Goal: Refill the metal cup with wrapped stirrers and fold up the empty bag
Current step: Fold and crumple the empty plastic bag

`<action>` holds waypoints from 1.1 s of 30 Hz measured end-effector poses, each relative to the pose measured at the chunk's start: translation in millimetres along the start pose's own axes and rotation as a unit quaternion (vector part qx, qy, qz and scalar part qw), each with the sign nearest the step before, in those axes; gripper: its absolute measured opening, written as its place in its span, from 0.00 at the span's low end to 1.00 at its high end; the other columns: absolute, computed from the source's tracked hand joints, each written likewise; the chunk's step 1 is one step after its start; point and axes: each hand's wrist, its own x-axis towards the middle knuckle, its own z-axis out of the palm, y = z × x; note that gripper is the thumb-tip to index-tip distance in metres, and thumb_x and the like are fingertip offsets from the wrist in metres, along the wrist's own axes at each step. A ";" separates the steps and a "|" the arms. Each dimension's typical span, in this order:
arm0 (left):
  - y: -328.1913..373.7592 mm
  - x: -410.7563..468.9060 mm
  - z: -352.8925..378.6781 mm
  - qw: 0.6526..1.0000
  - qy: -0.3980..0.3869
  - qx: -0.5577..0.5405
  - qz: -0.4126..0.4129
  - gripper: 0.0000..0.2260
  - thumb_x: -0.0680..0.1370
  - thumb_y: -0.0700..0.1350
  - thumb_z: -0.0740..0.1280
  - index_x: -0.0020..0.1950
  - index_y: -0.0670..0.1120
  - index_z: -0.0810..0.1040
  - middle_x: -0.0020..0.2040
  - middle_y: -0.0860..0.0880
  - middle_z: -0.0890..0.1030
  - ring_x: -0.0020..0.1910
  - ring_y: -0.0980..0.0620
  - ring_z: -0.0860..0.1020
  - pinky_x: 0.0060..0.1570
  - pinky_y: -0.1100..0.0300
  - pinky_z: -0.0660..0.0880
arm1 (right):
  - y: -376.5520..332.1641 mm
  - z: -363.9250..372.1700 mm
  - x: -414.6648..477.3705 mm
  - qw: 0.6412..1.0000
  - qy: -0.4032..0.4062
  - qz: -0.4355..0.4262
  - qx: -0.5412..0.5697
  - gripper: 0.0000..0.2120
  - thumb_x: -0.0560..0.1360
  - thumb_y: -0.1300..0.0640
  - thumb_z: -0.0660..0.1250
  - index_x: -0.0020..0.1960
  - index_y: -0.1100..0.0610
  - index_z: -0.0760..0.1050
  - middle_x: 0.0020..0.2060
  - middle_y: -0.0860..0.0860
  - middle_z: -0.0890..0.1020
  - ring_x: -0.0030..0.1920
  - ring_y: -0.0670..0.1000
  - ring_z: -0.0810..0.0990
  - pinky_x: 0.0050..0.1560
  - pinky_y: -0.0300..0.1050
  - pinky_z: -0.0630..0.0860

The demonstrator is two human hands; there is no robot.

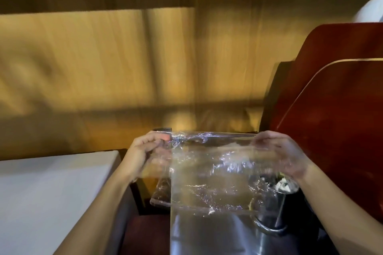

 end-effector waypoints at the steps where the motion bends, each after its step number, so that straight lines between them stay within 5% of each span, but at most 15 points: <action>1: -0.2 -1.6 -0.6 0.999 -0.011 -0.034 -0.022 0.11 0.78 0.38 0.58 0.51 0.39 0.79 0.52 0.39 0.77 0.36 0.53 0.82 0.30 0.61 0.79 | 0.6 0.0 0.5 1.000 0.009 -0.004 -0.012 0.14 0.69 0.71 0.59 0.38 0.60 0.82 0.37 0.55 0.84 0.39 0.53 0.82 0.38 0.47 0.78; 4: -2.2 -3.6 -6.1 0.997 -0.049 0.004 -0.059 0.19 0.73 0.51 0.64 0.59 0.41 0.75 0.53 0.40 0.79 0.30 0.51 0.81 0.25 0.62 0.77 | 3.1 4.1 2.0 1.000 0.009 0.007 0.005 0.19 0.73 0.73 0.53 0.36 0.62 0.81 0.34 0.56 0.84 0.36 0.53 0.82 0.34 0.47 0.76; 8: -6.2 -2.6 -9.9 0.988 -0.078 0.102 -0.089 0.28 0.63 0.41 0.74 0.62 0.49 0.72 0.68 0.44 0.67 0.33 0.51 0.82 0.32 0.63 0.78 | 2.4 9.8 2.7 0.999 0.028 -0.034 -0.031 0.20 0.71 0.75 0.53 0.35 0.63 0.81 0.32 0.57 0.84 0.37 0.52 0.83 0.34 0.38 0.78; 11: -10.7 -4.4 -14.4 0.988 -0.079 0.094 -0.096 0.31 0.65 0.34 0.73 0.65 0.48 0.70 0.72 0.47 0.63 0.33 0.51 0.82 0.33 0.62 0.79 | 5.1 9.2 2.8 0.998 0.028 -0.030 -0.048 0.19 0.70 0.75 0.53 0.36 0.64 0.81 0.35 0.58 0.84 0.40 0.61 0.78 0.36 0.47 0.75; 14: -12.7 -8.0 -13.6 0.989 -0.051 0.097 -0.095 0.22 0.73 0.32 0.67 0.65 0.47 0.71 0.70 0.45 0.66 0.33 0.53 0.82 0.29 0.64 0.77 | 10.5 10.4 4.1 0.996 0.032 -0.020 -0.080 0.20 0.73 0.74 0.53 0.36 0.62 0.82 0.36 0.59 0.85 0.42 0.63 0.75 0.38 0.51 0.72; 16: -16.0 -8.8 -12.0 0.990 -0.017 0.110 -0.083 0.18 0.76 0.32 0.62 0.64 0.45 0.72 0.65 0.46 0.71 0.25 0.55 0.79 0.21 0.66 0.73 | 11.0 16.8 4.1 0.997 0.026 -0.012 -0.077 0.22 0.74 0.74 0.53 0.35 0.60 0.82 0.35 0.57 0.85 0.36 0.58 0.80 0.30 0.44 0.76; 19: -19.3 -10.3 -10.3 0.994 0.011 0.098 -0.053 0.21 0.77 0.30 0.60 0.66 0.48 0.71 0.55 0.53 0.74 0.22 0.56 0.75 0.17 0.64 0.71 | 11.9 23.6 4.2 0.995 0.024 0.000 -0.094 0.23 0.73 0.75 0.52 0.33 0.61 0.82 0.33 0.56 0.85 0.31 0.53 0.82 0.25 0.39 0.76; 21: -18.4 -12.3 -11.9 0.995 0.001 0.101 -0.014 0.25 0.76 0.30 0.61 0.66 0.54 0.69 0.63 0.58 0.68 0.24 0.56 0.76 0.22 0.65 0.74 | 11.0 24.0 4.1 0.989 0.024 -0.007 -0.148 0.21 0.71 0.76 0.53 0.33 0.61 0.81 0.34 0.54 0.86 0.35 0.52 0.82 0.28 0.40 0.75; 24: -13.4 -13.6 -16.6 0.989 -0.024 0.146 0.026 0.27 0.75 0.30 0.63 0.66 0.55 0.67 0.68 0.57 0.66 0.29 0.56 0.79 0.34 0.68 0.76 | 3.5 23.9 4.3 0.970 0.021 -0.046 -0.239 0.17 0.70 0.77 0.56 0.37 0.65 0.81 0.48 0.55 0.83 0.50 0.52 0.79 0.46 0.47 0.75; 28: 1.4 -12.6 -14.6 0.977 -0.059 0.198 0.051 0.26 0.75 0.30 0.64 0.67 0.55 0.68 0.70 0.55 0.67 0.38 0.59 0.80 0.44 0.64 0.78 | -10.9 33.8 4.6 0.950 0.011 -0.109 -0.293 0.19 0.69 0.77 0.58 0.46 0.59 0.81 0.51 0.54 0.80 0.56 0.49 0.76 0.52 0.34 0.70; 31: 16.6 -12.1 -2.9 0.957 -0.129 0.243 0.093 0.25 0.75 0.31 0.64 0.64 0.57 0.69 0.70 0.54 0.68 0.51 0.64 0.78 0.53 0.70 0.74 | -17.8 49.5 8.3 0.955 -0.114 -0.037 -0.271 0.14 0.72 0.62 0.68 0.56 0.53 0.76 0.52 0.50 0.82 0.53 0.45 0.80 0.49 0.32 0.75; 33: 23.0 -10.1 7.3 0.942 -0.176 0.262 0.113 0.24 0.75 0.32 0.62 0.65 0.55 0.68 0.71 0.54 0.68 0.56 0.50 0.78 0.57 0.58 0.76 | -18.6 63.1 13.2 0.938 -0.193 0.031 -0.285 0.20 0.68 0.52 0.71 0.59 0.49 0.74 0.52 0.49 0.82 0.53 0.45 0.80 0.50 0.36 0.77</action>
